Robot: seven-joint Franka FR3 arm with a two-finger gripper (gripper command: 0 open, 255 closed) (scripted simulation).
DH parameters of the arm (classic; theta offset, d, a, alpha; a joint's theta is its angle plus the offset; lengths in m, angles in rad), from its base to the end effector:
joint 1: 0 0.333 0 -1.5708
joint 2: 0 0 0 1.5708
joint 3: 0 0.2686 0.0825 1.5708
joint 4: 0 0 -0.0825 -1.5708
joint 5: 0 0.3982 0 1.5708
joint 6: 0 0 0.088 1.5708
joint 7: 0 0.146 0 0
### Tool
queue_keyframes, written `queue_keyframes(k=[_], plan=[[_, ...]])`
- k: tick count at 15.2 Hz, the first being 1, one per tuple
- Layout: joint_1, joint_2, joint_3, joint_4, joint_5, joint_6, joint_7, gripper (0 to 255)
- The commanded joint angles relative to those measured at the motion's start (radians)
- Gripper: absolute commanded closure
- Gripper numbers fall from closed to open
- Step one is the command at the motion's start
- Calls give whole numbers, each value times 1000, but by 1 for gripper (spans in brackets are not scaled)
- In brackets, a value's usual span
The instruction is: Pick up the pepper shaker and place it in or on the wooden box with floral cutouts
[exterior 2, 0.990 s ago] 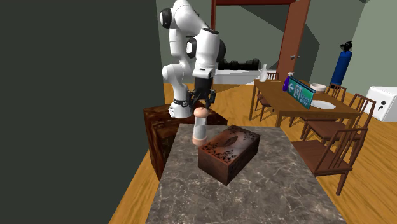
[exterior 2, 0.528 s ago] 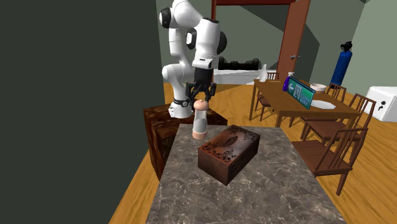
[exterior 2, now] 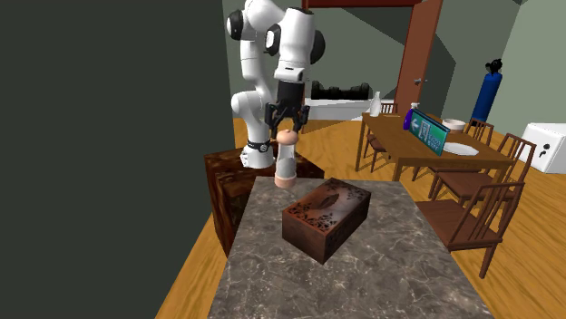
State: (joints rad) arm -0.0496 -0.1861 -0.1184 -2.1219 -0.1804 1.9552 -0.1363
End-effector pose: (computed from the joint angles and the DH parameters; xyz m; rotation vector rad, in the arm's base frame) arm 0.5138 -0.1062 0.4034 2.9940 0.0544 -0.0051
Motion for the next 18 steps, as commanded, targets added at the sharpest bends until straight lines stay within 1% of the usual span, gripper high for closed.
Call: queue_keyframes(k=[1,13,18], plan=[[0,-5,0,25,1,-29,-6,255],[3,-14,5,168,9,-181,-26,255],[26,155,31,426,31,-276,5,255]])
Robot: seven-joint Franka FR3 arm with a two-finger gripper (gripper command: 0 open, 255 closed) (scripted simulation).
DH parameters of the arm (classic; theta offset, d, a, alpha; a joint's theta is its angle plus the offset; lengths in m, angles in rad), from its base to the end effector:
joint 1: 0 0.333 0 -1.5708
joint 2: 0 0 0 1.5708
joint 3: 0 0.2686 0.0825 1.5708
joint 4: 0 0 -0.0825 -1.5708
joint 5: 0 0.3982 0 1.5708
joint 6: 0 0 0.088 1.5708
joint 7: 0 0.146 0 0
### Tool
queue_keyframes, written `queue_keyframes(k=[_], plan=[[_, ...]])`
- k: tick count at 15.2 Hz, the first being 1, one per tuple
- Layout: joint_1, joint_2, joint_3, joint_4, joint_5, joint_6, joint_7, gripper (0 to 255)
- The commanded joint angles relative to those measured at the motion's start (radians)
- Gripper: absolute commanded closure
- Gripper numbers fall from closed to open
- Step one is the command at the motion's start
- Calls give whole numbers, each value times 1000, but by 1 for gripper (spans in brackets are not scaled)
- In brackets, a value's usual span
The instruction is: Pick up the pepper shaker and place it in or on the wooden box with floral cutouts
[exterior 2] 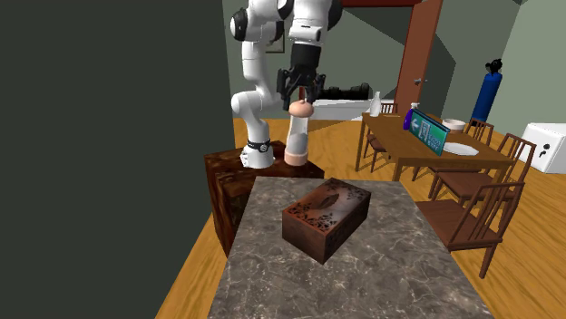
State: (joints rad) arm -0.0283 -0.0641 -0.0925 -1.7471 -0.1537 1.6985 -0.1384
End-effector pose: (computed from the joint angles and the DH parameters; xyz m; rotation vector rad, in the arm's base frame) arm 0.5539 -0.0887 0.5004 2.9937 0.0542 -0.0057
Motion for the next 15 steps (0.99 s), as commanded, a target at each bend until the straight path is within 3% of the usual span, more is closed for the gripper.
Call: queue_keyframes(k=[1,5,8,15], plan=[[9,70,10,109,7,-41,12,255],[26,235,25,377,18,-149,30,255],[38,408,34,669,25,-271,38,255],[39,356,35,495,23,-150,55,255]])
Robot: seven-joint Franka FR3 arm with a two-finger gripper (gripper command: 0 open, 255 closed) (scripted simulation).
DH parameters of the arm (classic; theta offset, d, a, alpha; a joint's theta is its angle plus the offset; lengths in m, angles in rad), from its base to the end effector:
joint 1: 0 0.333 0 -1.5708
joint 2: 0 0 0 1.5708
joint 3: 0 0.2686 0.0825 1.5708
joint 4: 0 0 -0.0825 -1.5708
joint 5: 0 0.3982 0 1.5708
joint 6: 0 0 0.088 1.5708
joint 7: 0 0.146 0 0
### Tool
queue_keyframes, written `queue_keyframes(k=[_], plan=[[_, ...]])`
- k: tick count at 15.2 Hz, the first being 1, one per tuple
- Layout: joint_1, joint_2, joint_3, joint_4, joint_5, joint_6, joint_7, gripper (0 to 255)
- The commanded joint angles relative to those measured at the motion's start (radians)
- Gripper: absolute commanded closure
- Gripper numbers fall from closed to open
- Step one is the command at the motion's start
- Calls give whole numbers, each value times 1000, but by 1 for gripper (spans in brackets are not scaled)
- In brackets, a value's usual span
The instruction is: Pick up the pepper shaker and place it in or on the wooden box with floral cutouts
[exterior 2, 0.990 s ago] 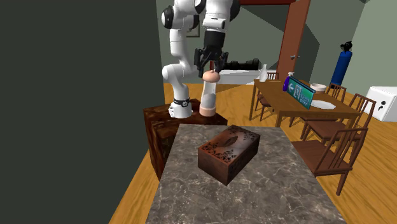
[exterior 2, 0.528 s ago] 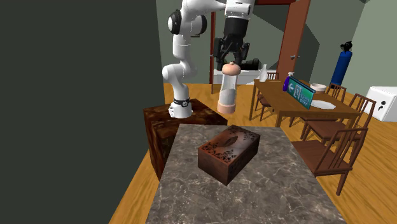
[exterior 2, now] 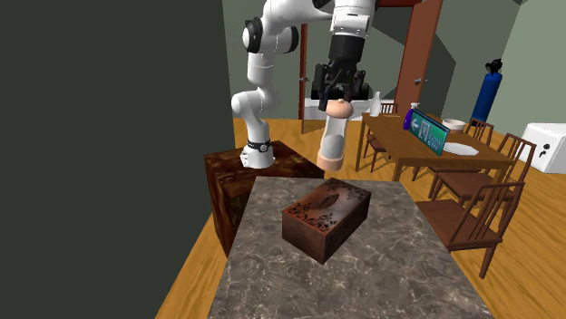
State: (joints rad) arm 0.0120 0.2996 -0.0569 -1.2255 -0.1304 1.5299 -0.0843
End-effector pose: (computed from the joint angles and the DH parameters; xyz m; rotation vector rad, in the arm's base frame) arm 0.6394 -0.0434 0.5222 2.9940 0.0543 -0.0060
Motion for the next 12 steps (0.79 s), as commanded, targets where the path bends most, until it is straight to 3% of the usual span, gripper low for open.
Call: queue_keyframes(k=[1,12], plan=[[-1,-13,0,-47,0,35,3,255],[-2,-45,0,-242,-4,196,24,255]])
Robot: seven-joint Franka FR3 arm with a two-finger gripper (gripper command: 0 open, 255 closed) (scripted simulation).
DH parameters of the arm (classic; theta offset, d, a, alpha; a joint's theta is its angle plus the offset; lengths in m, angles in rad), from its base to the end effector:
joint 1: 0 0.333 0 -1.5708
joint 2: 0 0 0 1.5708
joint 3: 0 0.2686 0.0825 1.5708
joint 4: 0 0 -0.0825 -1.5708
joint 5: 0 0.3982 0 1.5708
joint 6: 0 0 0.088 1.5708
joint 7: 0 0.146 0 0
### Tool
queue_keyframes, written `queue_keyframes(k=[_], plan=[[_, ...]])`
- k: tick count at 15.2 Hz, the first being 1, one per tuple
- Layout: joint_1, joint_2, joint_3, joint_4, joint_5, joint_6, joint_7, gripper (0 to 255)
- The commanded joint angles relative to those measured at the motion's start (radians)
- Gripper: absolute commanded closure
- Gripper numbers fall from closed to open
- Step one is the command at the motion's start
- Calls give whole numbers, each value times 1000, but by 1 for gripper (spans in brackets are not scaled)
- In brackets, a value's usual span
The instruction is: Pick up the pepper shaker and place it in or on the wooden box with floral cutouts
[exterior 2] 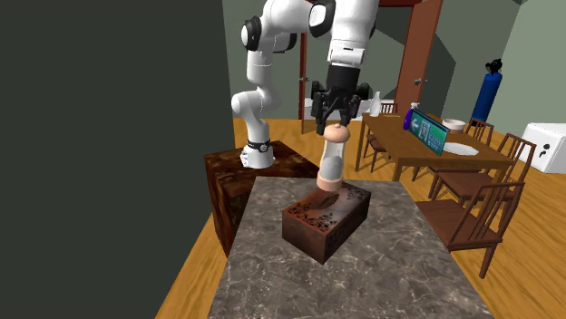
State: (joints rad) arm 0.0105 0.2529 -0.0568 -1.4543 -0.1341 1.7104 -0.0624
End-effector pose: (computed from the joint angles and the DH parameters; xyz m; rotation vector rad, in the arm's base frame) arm 0.6400 -0.0445 0.4559 2.9941 0.0545 -0.0066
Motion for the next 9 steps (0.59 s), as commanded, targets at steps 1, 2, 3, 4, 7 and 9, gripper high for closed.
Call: queue_keyframes(k=[1,2,3,4,7,9], plan=[[0,1,0,-28,-1,29,4,255],[0,0,0,-42,-1,43,5,255],[-1,-1,0,-56,-1,56,7,255],[-1,-1,0,-70,-2,69,9,255],[-1,0,0,-109,-3,109,14,255],[-1,0,0,-118,-3,119,15,255]])
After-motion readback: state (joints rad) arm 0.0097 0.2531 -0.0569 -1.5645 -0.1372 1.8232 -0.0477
